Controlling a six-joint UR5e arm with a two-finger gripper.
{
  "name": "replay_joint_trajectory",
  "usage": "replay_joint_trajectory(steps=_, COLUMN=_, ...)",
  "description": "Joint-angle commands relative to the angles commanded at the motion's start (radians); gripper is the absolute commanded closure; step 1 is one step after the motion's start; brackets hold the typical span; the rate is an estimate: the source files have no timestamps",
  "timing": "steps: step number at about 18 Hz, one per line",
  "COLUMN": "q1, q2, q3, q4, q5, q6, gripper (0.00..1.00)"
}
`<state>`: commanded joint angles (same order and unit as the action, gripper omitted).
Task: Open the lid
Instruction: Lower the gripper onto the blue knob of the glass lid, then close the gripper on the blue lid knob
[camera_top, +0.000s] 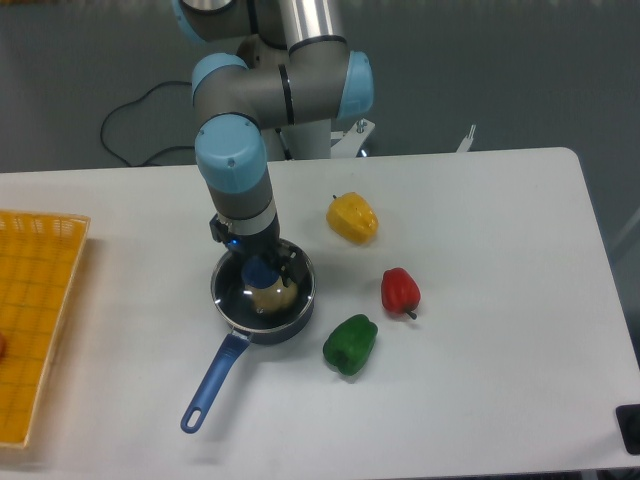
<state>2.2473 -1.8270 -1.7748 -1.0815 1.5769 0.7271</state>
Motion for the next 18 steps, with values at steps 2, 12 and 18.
replay_joint_trajectory(steps=2, q1=0.0, q2=0.0, q3=0.0, q4=0.0, q5=-0.002, q6=0.0, gripper=0.0)
replay_joint_trajectory(steps=12, q1=0.003, q2=-0.015, q3=-0.005, q4=0.002, q5=-0.014, q6=0.003, gripper=0.0)
replay_joint_trajectory(steps=18, q1=0.003, q2=-0.023, q3=-0.011, q4=0.003, q5=-0.015, q6=0.009, gripper=0.05)
